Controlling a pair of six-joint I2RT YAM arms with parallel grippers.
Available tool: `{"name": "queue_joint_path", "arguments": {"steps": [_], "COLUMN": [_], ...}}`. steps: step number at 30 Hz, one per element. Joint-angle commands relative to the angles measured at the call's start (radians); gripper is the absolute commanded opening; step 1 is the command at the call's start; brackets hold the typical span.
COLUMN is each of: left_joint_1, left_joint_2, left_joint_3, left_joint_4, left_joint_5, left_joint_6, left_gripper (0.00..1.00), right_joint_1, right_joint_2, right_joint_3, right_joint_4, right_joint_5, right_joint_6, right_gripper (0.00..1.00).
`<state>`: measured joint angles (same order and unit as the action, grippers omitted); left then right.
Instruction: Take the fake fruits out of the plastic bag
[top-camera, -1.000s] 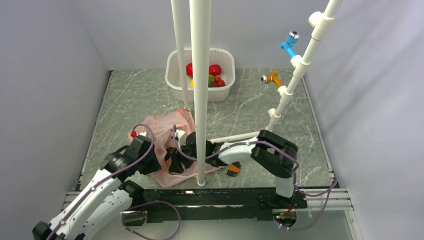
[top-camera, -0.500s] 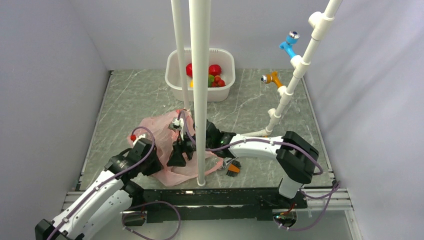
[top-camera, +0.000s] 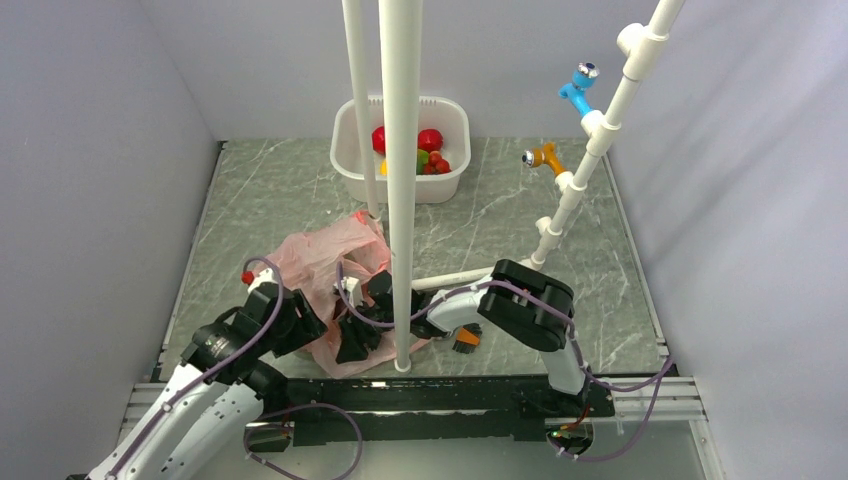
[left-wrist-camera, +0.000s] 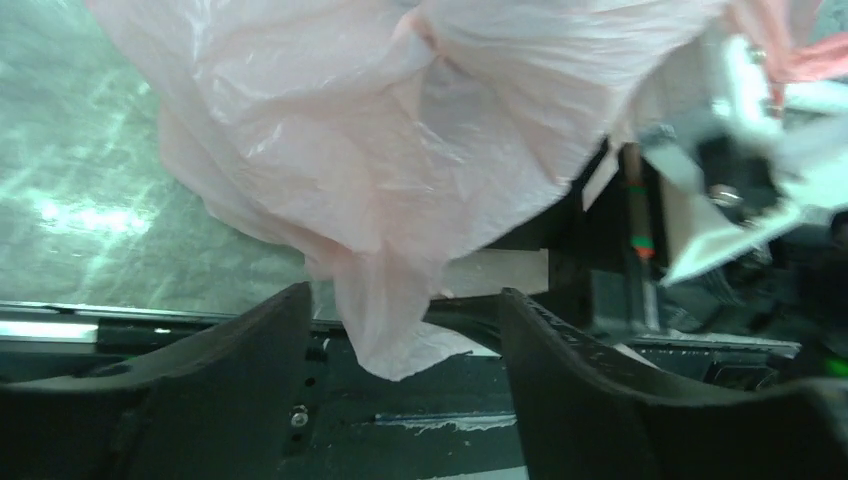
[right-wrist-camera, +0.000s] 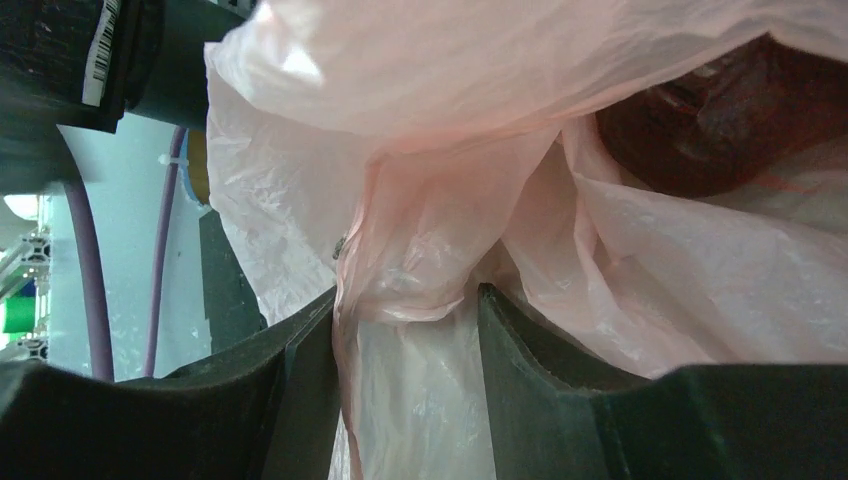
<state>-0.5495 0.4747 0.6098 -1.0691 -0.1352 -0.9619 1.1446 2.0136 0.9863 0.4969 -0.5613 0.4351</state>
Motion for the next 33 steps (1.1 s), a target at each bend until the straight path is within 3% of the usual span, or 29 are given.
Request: {"name": "queue_joint_path", "arguments": {"steps": [1, 4, 12, 15, 18, 20, 23, 26, 30, 33], "left_joint_1": [-0.004, -0.004, 0.002, 0.014, 0.026, 0.031, 0.032, 0.031, 0.031, 0.022], "left_joint_2": [0.058, 0.161, 0.568, 0.670, 0.699, 0.670, 0.585, 0.514, 0.469, 0.475], "left_joint_3": [0.166, 0.219, 0.287, 0.312, 0.286, 0.260, 0.191, 0.174, 0.167, 0.151], "left_joint_4": [-0.033, 0.017, 0.115, 0.092, 0.104, 0.123, 0.179, 0.184, 0.178, 0.199], "left_joint_5": [-0.058, -0.061, -0.032, -0.107, -0.181, -0.192, -0.174, -0.189, -0.204, -0.198], "left_joint_6": [0.124, 0.265, 0.507, 0.510, 0.490, 0.471, 0.446, 0.428, 0.420, 0.422], "left_gripper": [0.82, 0.99, 0.97, 0.80, 0.56, 0.41, 0.33, 0.12, 0.06, 0.02], "right_joint_1": [0.011, 0.012, -0.022, -0.042, -0.045, -0.047, -0.064, -0.110, -0.150, -0.147], "right_joint_2": [0.023, 0.010, -0.111, -0.152, -0.191, -0.215, -0.238, -0.235, -0.192, -0.101], "right_joint_3": [0.022, 0.014, -0.043, -0.108, -0.152, -0.164, -0.150, -0.119, -0.042, 0.062], "right_joint_4": [0.030, 0.045, 0.071, 0.129, 0.130, 0.125, 0.096, 0.106, 0.097, 0.053], "right_joint_5": [0.041, 0.023, 0.063, 0.093, 0.143, 0.153, 0.165, 0.127, 0.113, 0.101], "right_joint_6": [-0.004, 0.016, 0.122, 0.179, 0.176, 0.161, 0.147, 0.169, 0.187, 0.168], "right_gripper": [0.51, 0.51, 0.58, 0.59, 0.59, 0.60, 0.63, 0.65, 0.69, 0.60]}}
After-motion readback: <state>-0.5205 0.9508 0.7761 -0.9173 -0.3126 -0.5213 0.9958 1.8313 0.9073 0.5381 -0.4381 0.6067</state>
